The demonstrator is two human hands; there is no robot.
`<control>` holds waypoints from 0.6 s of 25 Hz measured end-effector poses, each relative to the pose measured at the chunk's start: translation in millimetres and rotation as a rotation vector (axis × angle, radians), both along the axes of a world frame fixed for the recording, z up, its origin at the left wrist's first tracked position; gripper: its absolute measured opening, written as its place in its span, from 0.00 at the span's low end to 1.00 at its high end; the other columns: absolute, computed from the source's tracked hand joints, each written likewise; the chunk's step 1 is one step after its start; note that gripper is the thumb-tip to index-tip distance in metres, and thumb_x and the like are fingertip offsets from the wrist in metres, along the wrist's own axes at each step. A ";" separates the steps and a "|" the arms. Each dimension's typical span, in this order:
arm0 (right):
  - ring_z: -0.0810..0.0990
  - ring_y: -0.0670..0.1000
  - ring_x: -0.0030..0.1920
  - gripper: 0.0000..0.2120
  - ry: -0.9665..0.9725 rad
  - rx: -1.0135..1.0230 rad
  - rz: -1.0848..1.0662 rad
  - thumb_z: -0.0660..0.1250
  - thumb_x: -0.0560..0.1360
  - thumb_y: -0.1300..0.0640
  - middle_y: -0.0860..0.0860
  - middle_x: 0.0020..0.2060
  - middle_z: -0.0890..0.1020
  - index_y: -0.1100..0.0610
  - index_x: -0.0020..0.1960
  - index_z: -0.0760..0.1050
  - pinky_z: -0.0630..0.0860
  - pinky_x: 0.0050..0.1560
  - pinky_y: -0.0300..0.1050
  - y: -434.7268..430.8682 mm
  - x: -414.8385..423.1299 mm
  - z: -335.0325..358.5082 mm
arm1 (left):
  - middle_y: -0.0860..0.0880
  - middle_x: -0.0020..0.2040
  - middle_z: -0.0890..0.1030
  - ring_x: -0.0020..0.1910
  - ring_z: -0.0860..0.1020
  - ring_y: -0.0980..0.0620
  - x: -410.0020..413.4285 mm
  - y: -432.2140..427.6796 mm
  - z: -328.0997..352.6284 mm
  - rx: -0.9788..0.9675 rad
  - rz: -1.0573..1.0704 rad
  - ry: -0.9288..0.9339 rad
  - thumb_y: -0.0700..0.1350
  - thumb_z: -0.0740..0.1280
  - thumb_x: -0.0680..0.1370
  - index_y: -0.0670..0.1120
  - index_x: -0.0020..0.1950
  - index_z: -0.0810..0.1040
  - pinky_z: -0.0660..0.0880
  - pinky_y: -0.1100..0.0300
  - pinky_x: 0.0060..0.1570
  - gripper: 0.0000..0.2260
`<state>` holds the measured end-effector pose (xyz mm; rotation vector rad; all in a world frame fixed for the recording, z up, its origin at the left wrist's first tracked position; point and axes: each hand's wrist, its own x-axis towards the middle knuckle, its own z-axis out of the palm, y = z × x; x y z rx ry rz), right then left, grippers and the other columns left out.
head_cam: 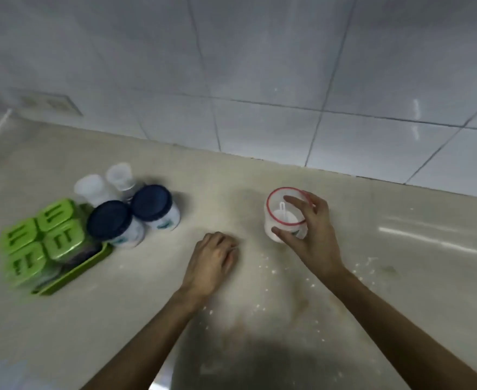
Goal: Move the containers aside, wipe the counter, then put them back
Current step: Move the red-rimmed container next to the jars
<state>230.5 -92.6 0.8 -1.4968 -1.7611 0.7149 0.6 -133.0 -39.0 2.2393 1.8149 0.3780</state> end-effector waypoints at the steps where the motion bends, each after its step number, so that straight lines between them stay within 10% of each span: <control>1: 0.69 0.47 0.64 0.29 0.042 -0.005 0.028 0.76 0.65 0.50 0.54 0.65 0.68 0.51 0.63 0.73 0.64 0.64 0.31 -6.1 -27.1 -1.5 | 0.48 0.47 0.81 0.45 0.77 0.45 -23.2 -12.4 1.0 -0.012 0.040 0.008 0.49 0.59 0.74 0.47 0.48 0.80 0.75 0.54 0.46 0.12; 15: 0.64 0.51 0.69 0.30 0.046 -0.040 0.219 0.77 0.65 0.53 0.56 0.68 0.66 0.55 0.65 0.72 0.66 0.69 0.46 -52.6 -265.4 -29.4 | 0.51 0.51 0.80 0.54 0.76 0.50 -172.5 -147.0 -10.6 -0.009 0.167 -0.127 0.49 0.60 0.78 0.48 0.55 0.80 0.69 0.57 0.54 0.11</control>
